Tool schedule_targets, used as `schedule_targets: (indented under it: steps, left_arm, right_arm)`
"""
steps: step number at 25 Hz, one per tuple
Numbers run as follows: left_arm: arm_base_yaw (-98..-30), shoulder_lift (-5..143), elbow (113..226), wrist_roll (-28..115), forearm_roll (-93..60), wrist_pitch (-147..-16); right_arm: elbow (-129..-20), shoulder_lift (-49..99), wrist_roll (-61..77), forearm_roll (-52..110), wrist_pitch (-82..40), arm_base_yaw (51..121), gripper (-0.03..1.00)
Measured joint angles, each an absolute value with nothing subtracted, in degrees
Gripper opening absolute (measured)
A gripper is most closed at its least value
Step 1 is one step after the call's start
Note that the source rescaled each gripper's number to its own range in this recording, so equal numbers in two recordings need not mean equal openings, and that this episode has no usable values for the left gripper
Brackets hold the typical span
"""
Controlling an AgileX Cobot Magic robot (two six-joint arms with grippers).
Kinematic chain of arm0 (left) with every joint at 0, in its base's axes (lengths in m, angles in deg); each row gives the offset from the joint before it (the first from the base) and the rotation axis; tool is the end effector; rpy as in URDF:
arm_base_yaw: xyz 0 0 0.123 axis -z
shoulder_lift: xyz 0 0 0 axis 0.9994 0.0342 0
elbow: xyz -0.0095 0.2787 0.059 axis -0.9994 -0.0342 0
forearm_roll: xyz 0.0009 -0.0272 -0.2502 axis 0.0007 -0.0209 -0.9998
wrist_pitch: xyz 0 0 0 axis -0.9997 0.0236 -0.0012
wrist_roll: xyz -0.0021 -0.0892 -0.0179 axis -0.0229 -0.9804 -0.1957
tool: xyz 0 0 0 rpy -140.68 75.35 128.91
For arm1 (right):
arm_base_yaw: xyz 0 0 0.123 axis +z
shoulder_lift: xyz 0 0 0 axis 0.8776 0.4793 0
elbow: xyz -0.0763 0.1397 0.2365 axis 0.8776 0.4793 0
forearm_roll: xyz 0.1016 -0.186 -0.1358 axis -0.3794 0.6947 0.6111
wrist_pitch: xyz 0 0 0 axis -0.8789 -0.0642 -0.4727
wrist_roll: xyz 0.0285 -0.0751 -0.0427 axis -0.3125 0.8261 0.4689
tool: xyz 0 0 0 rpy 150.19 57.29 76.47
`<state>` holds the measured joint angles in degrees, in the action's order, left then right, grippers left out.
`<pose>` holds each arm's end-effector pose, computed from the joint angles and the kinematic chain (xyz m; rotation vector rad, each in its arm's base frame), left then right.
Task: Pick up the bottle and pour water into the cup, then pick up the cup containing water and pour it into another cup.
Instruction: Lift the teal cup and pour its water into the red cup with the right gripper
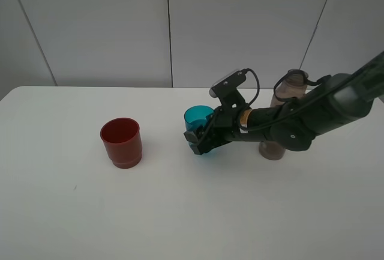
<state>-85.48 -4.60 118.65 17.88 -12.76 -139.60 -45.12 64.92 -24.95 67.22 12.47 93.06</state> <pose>-0.0090 -0.0128 0.2780 0.2066 2.0341 -0.1339 0.3063 0.2115 0.1151 -1.0351 1.9547 0.3648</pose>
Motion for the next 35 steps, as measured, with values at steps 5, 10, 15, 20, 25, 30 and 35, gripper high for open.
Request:
schedule_targets:
  steps: [5, 10, 15, 20, 25, 30, 35]
  left_arm:
    - [-85.5, -4.6, 118.6, 17.9, -12.8, -139.6]
    - [-85.5, -4.6, 118.6, 17.9, -12.8, -139.6]
    - [-85.5, -4.6, 118.6, 17.9, -12.8, -139.6]
    - [-85.5, -4.6, 118.6, 17.9, -12.8, -139.6]
    - [-85.5, -4.6, 118.6, 17.9, -12.8, -139.6]
    - [-85.5, -4.6, 118.6, 17.9, -12.8, -139.6]
    - [-85.5, -4.6, 118.6, 17.9, -12.8, -139.6]
  right_arm:
    - [-48.3, 64.9, -25.0, 68.8, 7.1, 94.5, 0.09]
    - [-52.0, 64.9, -25.0, 69.2, 2.8, 97.5, 0.09]
    - [-55.1, 64.9, -25.0, 69.4, -1.2, 99.7, 0.09]
    - [-57.9, 64.9, -25.0, 70.1, -7.0, 101.3, 0.09]
    - [-59.8, 64.9, -25.0, 71.9, -11.3, 102.8, 0.09]
    - [-62.5, 64.9, -25.0, 73.4, -15.3, 104.6, 0.09]
    - [-64.0, 64.8, -25.0, 76.3, -17.9, 106.5, 0.09]
